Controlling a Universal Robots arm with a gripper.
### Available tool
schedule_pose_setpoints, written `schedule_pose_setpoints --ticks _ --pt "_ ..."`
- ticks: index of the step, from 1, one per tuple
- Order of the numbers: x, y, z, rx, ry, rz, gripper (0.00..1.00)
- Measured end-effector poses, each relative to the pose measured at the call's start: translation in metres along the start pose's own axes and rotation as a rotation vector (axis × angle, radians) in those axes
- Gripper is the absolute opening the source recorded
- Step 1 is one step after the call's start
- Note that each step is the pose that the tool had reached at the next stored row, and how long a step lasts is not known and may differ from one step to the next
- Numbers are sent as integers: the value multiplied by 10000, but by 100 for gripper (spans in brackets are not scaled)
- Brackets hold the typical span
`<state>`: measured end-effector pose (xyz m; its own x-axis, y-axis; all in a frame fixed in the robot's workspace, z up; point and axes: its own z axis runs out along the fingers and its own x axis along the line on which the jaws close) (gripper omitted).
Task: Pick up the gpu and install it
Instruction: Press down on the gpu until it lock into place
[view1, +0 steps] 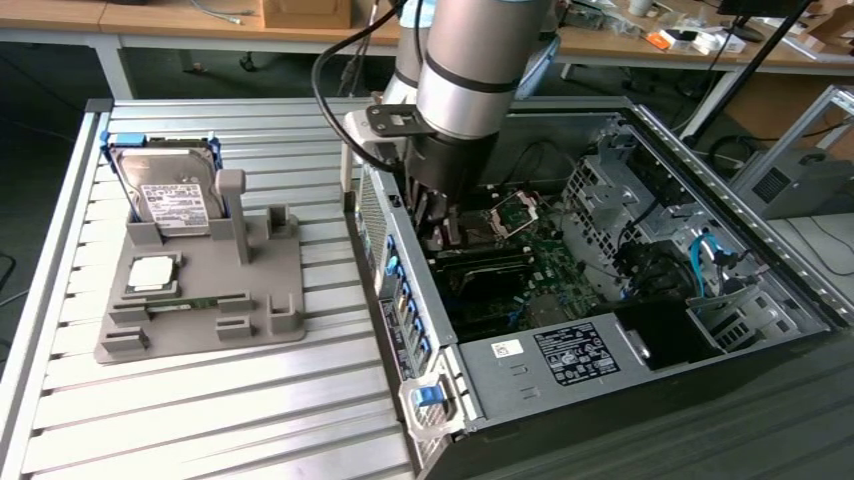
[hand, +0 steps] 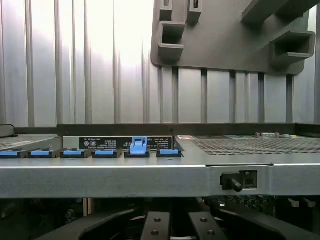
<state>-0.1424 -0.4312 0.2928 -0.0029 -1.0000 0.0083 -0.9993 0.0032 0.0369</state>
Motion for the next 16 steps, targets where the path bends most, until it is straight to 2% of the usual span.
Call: schedule_pose_setpoints --ticks 3,10,16 --pt "12 15 1 3 -14 -4 11" --pt "104 21 2 2 -166 -7 11" --pt "106 -9 2 -15 -170 -5 11"
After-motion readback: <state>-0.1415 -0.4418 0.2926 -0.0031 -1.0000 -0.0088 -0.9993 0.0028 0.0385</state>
